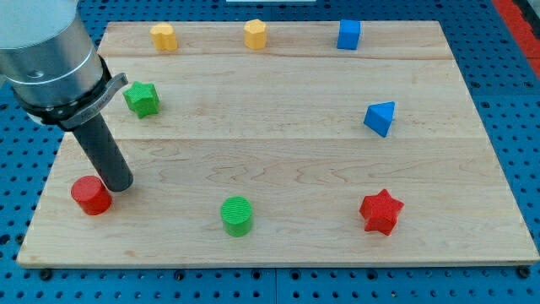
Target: Push the red star above the green circle
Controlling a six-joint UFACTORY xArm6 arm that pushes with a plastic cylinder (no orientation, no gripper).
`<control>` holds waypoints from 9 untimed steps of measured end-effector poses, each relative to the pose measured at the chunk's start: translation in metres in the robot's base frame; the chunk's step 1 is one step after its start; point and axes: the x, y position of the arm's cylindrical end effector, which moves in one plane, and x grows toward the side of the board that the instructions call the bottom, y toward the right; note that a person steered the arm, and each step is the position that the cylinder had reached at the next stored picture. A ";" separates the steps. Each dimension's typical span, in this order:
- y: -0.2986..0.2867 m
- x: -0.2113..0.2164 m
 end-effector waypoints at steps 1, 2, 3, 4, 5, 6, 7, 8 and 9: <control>0.000 0.000; -0.001 -0.017; -0.001 -0.019; -0.001 -0.019; -0.002 -0.019; -0.003 -0.019; -0.003 -0.019; -0.003 -0.019; 0.058 -0.020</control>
